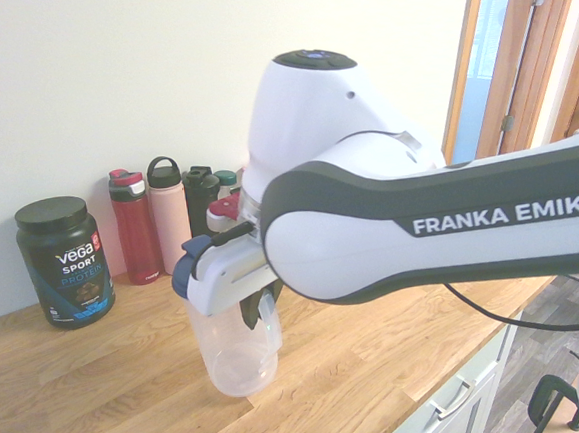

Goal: Pour me some water

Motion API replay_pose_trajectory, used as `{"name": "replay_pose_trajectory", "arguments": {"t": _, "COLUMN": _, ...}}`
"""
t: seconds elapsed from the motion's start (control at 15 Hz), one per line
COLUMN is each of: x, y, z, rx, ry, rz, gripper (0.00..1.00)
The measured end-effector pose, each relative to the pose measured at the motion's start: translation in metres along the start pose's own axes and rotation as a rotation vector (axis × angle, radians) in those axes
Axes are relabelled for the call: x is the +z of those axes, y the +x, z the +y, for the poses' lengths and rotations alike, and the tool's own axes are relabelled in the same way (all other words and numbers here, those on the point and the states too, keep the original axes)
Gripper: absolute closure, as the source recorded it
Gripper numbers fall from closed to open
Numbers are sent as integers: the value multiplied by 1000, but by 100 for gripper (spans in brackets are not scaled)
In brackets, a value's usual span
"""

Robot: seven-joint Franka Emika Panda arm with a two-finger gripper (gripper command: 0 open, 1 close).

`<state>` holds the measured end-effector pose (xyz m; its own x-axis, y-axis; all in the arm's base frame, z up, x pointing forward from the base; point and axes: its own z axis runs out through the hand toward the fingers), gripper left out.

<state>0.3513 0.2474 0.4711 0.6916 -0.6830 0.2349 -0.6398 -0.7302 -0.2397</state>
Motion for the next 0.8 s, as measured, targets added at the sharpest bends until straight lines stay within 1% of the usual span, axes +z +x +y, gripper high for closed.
{"name": "replay_pose_trajectory", "arguments": {"t": 0.13, "x": 7, "y": 14, "z": 26, "rx": 30, "ry": 38, "rz": -7, "gripper": 100}}
{"name": "replay_pose_trajectory", "arguments": {"t": 0.27, "x": 16, "y": 23, "z": 42, "rx": 26, "ry": 61, "rz": 9, "gripper": 100}}
{"name": "replay_pose_trajectory", "arguments": {"t": 0.47, "x": 23, "y": 30, "z": 39, "rx": -9, "ry": 91, "rz": 24, "gripper": 100}}
{"name": "replay_pose_trajectory", "arguments": {"t": 0.73, "x": 30, "y": 38, "z": 17, "rx": -39, "ry": 91, "rz": 30, "gripper": 100}}
{"name": "replay_pose_trajectory", "arguments": {"t": 0.8, "x": 32, "y": 41, "z": 10, "rx": -41, "ry": 88, "rz": 29, "gripper": 0}}
